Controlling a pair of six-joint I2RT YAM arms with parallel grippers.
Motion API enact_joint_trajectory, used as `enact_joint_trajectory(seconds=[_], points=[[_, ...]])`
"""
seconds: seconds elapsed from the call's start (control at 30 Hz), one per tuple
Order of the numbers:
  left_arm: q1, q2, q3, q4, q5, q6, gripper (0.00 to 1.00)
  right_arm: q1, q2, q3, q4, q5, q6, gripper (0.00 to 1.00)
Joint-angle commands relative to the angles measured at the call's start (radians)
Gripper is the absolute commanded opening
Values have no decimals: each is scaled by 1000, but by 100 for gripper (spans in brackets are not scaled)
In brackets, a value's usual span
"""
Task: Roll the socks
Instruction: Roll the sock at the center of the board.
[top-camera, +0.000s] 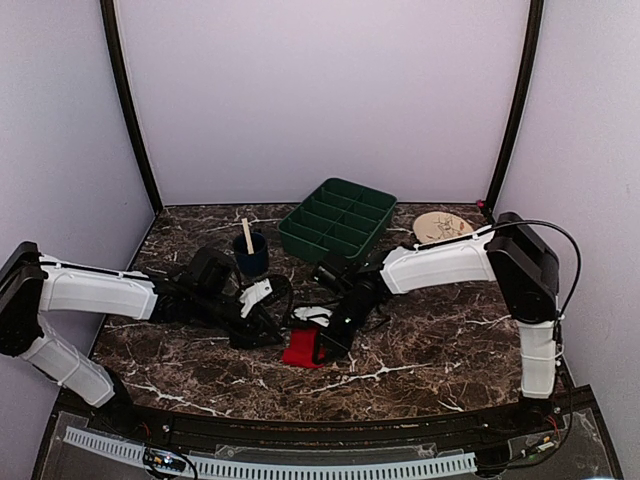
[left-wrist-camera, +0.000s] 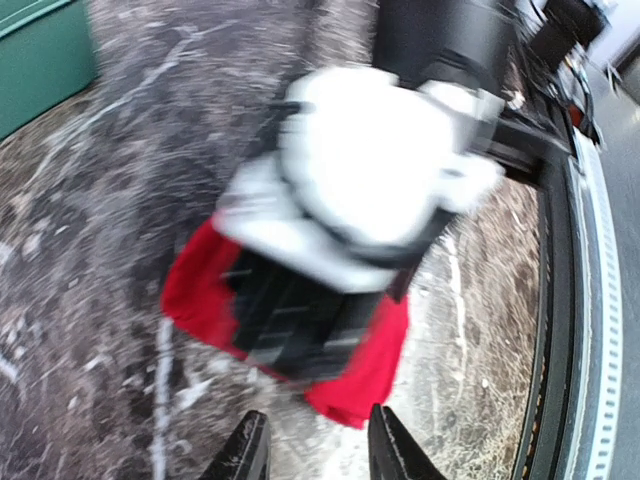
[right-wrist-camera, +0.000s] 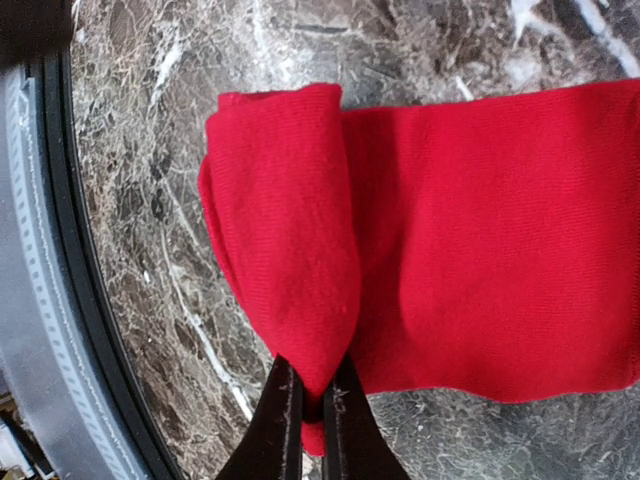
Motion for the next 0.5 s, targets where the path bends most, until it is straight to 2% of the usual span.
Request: enact_joint_trajectory(seconds=[0.0,0.47], points=[[-64,-29,-13,12,-26,76,37,-19,31,48,-76,-110,-6,0],[-156,81,63,-85,-32,164,40,-30,47,49,-107,-165,-14,0]])
